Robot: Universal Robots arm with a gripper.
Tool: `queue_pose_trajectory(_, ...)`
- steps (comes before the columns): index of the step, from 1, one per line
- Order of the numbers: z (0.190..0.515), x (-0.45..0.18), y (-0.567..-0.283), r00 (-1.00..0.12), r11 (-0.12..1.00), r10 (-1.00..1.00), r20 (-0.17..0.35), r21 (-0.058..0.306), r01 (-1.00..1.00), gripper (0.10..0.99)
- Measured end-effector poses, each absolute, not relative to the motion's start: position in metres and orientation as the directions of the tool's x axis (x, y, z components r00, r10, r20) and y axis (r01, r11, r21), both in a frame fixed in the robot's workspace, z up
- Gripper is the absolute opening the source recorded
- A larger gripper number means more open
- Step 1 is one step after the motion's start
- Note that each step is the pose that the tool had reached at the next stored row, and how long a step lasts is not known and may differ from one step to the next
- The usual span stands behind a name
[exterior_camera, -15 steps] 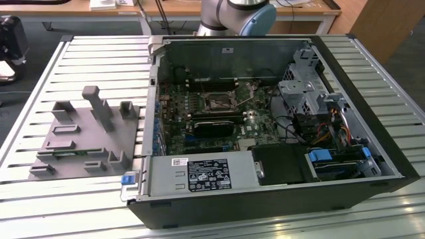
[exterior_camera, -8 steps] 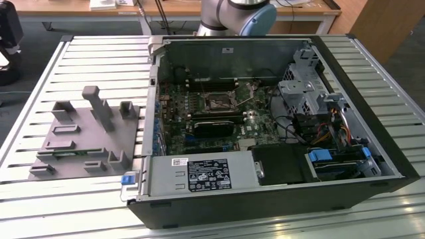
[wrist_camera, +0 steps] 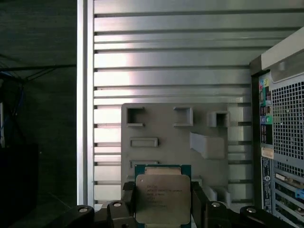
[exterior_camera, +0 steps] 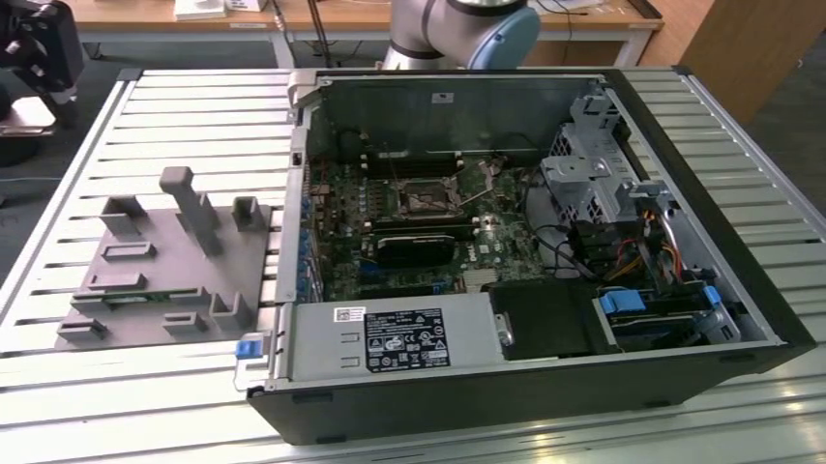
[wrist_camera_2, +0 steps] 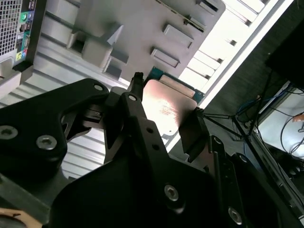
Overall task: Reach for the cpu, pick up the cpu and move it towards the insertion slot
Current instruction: 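Pick up the cpu and move it towards the insertion slot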
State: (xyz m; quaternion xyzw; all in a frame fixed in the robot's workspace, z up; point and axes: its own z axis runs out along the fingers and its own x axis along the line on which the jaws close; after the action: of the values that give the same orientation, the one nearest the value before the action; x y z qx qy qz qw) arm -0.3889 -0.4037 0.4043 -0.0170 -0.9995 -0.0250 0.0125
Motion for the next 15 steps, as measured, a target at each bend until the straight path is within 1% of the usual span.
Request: queue_pose_trajectory(15,0.404,-0.335,-0.404,-0.999,0.998,0.033,0.026,0.05,0.035,0.545)
